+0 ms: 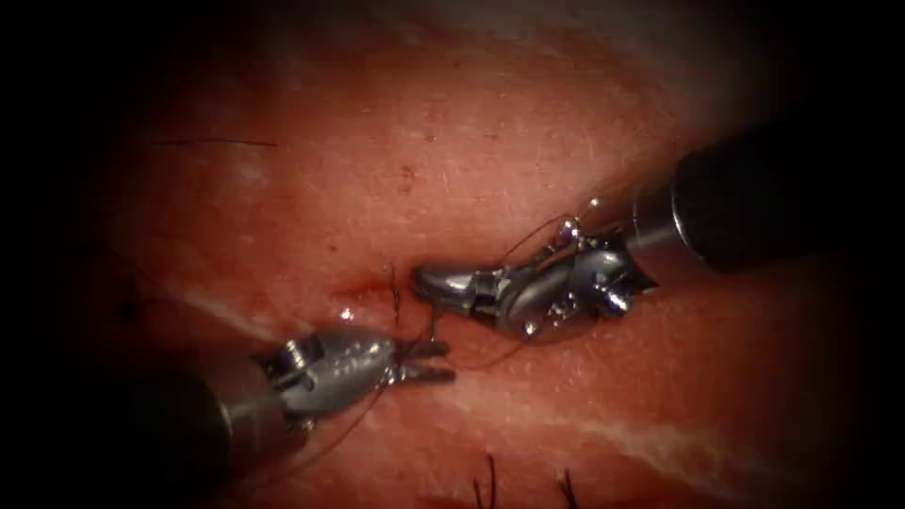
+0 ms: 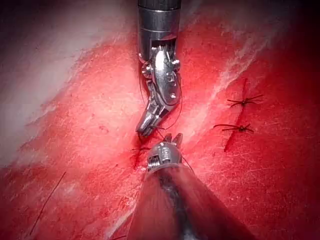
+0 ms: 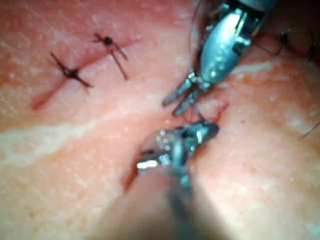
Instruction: Wound Closure
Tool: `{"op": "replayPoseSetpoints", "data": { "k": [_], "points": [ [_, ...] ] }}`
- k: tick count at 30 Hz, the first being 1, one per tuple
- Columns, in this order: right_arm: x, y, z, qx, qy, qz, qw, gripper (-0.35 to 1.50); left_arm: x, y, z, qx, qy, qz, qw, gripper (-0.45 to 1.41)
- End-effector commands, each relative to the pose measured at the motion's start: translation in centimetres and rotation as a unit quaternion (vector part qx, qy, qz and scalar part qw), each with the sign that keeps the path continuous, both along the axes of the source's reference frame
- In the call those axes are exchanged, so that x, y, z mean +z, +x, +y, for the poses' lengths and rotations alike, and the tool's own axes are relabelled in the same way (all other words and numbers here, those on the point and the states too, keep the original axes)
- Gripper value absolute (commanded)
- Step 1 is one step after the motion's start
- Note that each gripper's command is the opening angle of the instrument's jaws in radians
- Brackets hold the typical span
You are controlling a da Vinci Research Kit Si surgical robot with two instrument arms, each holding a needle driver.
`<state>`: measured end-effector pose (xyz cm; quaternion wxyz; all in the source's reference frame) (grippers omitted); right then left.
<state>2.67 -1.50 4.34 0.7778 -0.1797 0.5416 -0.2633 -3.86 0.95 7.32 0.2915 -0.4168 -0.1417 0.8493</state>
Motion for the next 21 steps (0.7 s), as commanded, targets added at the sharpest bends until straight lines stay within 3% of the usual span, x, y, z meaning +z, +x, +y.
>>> {"op": "replayPoseSetpoints", "data": {
  "k": [1, 16, 21],
  "points": [
    [0.12, 0.02, -0.1, -0.001, 0.01, -0.006, 1.0, -0.35, 0.07, -0.07, -0.06, 0.001, 0.002, -0.001, 1.0, -0.17],
    [0.31, 0.0, -0.13, -0.003, 0.054, -0.019, 0.998, -0.35, 0.07, -0.07, -0.06, 0.003, 0.003, 0.001, 1.0, -0.15],
    [0.43, 0.02, -0.1, -0.006, 0.107, -0.029, 0.994, -0.35, 0.07, -0.07, -0.06, 0.004, 0.003, 0.002, 1.0, -0.15]
  ]
}}
